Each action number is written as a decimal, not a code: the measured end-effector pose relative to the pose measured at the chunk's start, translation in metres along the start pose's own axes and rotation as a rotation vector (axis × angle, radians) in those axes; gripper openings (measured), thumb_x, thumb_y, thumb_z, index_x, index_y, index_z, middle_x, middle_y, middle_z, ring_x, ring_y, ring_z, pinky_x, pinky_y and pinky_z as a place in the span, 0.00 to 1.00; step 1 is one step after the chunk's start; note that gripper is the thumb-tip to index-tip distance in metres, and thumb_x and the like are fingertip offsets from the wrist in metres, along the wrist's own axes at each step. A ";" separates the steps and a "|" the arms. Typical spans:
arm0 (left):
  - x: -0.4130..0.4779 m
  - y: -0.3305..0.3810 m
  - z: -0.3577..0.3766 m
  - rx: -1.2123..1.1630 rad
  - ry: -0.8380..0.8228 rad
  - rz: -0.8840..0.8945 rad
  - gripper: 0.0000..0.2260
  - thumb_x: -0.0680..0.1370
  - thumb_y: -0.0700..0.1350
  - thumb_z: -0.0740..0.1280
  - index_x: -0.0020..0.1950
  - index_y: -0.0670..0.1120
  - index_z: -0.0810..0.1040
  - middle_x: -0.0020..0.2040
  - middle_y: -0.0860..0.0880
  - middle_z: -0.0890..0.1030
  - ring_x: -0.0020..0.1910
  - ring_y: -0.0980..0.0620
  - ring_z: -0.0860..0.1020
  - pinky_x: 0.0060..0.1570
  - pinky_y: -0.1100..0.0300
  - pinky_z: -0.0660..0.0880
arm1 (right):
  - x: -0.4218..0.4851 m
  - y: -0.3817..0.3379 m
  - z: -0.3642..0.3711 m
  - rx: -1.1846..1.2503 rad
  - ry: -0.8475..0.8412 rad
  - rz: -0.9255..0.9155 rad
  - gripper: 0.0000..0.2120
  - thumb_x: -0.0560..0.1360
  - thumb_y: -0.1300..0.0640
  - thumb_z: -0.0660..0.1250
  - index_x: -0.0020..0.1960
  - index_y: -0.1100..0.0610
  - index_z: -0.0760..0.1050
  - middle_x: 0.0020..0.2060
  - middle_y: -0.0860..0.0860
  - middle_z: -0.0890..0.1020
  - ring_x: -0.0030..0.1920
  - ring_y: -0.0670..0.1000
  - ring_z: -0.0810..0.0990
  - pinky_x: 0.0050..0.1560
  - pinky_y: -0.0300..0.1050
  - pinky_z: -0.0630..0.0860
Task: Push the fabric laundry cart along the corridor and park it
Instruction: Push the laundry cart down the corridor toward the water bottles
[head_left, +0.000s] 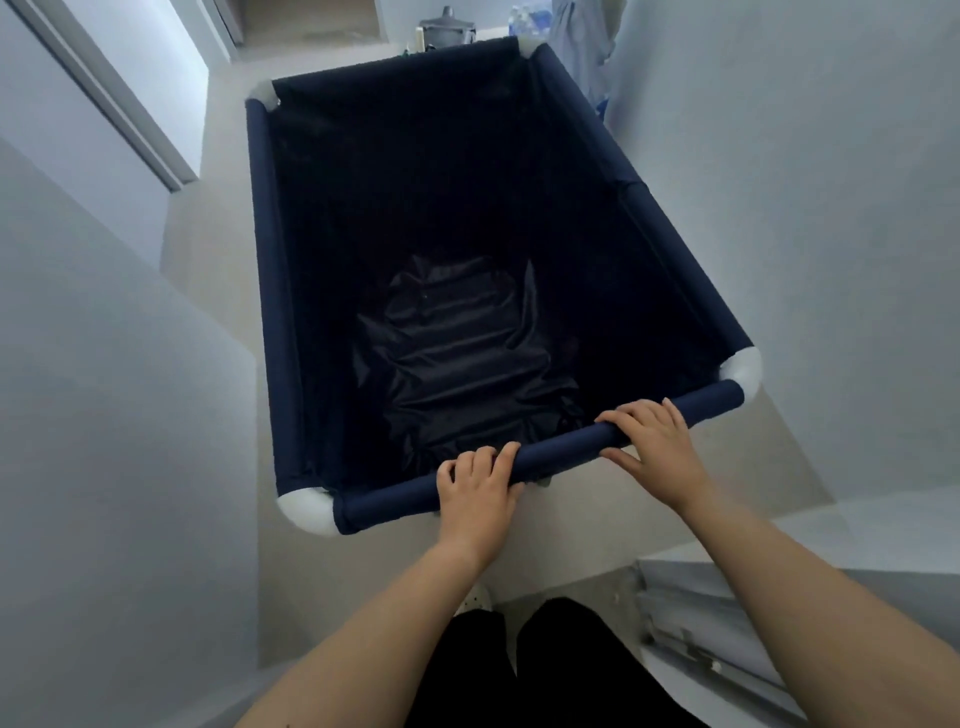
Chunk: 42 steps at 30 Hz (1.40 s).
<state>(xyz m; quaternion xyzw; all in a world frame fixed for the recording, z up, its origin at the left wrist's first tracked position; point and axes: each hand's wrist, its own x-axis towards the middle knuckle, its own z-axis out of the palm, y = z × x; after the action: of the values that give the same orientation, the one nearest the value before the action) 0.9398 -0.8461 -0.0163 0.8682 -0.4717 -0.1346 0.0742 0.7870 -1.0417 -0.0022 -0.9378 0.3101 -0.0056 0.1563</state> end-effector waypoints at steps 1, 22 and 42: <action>0.009 0.003 -0.001 -0.001 -0.011 -0.001 0.22 0.79 0.55 0.56 0.72 0.53 0.58 0.64 0.50 0.71 0.61 0.48 0.68 0.65 0.49 0.58 | 0.009 0.003 -0.002 0.005 0.000 0.013 0.19 0.73 0.48 0.68 0.61 0.51 0.73 0.56 0.51 0.76 0.62 0.54 0.69 0.71 0.56 0.53; 0.158 0.080 -0.021 -0.105 -0.177 0.135 0.26 0.81 0.53 0.53 0.76 0.52 0.46 0.76 0.47 0.57 0.72 0.46 0.58 0.69 0.48 0.56 | 0.131 0.068 -0.039 0.124 -0.010 0.141 0.24 0.78 0.48 0.60 0.70 0.57 0.63 0.74 0.57 0.60 0.75 0.56 0.48 0.72 0.53 0.56; 0.184 -0.063 -0.055 0.144 -0.172 0.655 0.25 0.80 0.55 0.53 0.75 0.50 0.53 0.75 0.49 0.61 0.74 0.50 0.56 0.73 0.50 0.47 | 0.121 -0.083 0.016 0.143 0.134 0.373 0.22 0.79 0.47 0.57 0.68 0.59 0.67 0.72 0.56 0.64 0.75 0.54 0.51 0.74 0.48 0.49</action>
<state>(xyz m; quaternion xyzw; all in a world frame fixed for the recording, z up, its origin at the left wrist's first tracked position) 1.1016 -0.9661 -0.0104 0.6593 -0.7381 -0.1426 0.0122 0.9344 -1.0447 -0.0034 -0.8483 0.4867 -0.0610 0.1995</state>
